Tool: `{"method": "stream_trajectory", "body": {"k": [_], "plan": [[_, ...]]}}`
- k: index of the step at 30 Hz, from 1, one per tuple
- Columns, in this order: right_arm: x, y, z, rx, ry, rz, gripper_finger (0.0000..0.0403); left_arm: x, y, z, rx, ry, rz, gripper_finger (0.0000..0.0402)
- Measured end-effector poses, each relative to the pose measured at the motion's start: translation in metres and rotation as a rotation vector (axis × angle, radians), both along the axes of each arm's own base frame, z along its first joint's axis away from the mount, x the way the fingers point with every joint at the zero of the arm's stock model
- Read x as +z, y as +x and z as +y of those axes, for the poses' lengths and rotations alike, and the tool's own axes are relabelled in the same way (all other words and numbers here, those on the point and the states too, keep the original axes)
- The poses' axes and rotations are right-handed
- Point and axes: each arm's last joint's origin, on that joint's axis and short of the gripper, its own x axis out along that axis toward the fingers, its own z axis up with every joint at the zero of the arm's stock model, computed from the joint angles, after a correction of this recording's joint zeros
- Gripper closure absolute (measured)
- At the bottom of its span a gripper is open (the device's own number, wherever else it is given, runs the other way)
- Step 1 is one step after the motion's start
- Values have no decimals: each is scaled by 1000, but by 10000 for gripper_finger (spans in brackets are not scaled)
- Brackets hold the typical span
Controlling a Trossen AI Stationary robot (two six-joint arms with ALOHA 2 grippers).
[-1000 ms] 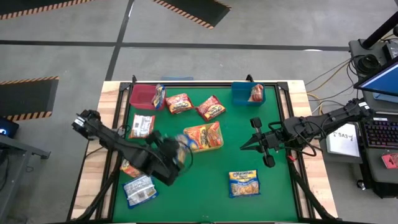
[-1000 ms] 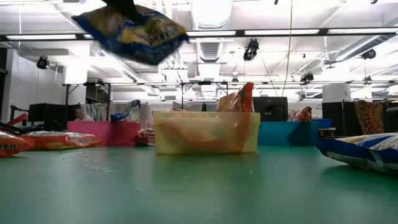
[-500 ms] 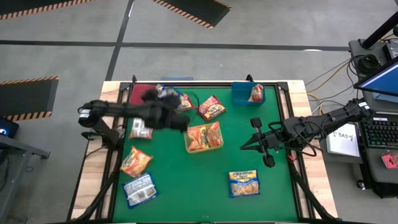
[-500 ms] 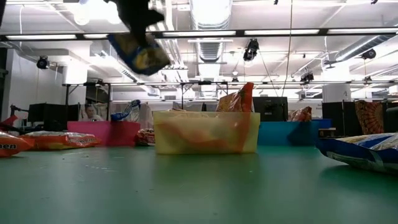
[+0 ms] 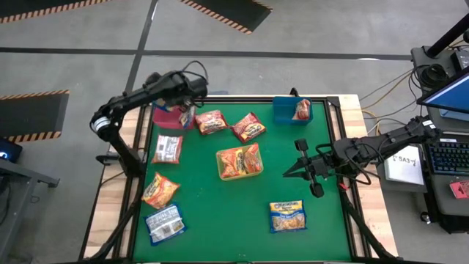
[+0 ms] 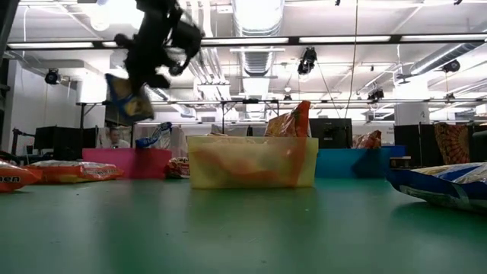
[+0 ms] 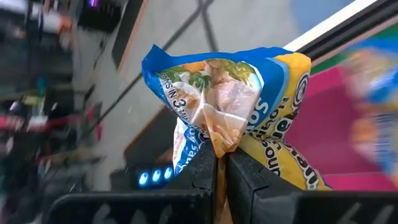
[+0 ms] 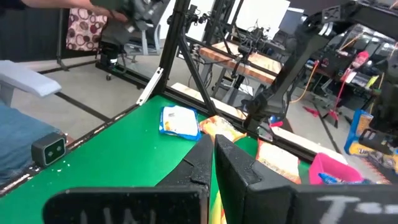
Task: Sort Maruchan noodles
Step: Put the blue noodle pack into the red bin
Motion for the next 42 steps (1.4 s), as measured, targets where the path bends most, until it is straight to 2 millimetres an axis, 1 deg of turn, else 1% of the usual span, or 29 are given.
{"method": "stream_trajectory", "body": {"k": [3, 6, 9, 12, 18, 26, 34, 38, 42], "plan": [[-1, 0, 0, -1, 5, 13, 394, -16, -12, 11, 41, -35, 45, 401], [-1, 0, 0, -2, 16, 16, 394, -33, -19, 17, 57, -58, 71, 401], [-1, 0, 0, -2, 20, 18, 394, -48, -21, 20, 55, -55, 78, 397], [-1, 0, 0, -3, 20, 18, 394, -60, -22, 21, 43, -51, 88, 389], [-1, 0, 0, -2, 19, 17, 394, -78, -27, 20, 45, -45, 119, 386], [-1, 0, 0, -2, 18, 17, 394, -102, -35, 14, 61, -58, 135, 385], [-1, 0, 0, -1, 6, 13, 394, -116, -33, 14, 55, -33, 74, 384], [-1, 0, 0, -2, 6, 13, 394, -118, -31, 17, 42, -31, 46, 382], [-1, 0, 0, -1, 7, 13, 394, -118, -29, 18, 37, -35, 14, 369]]}}
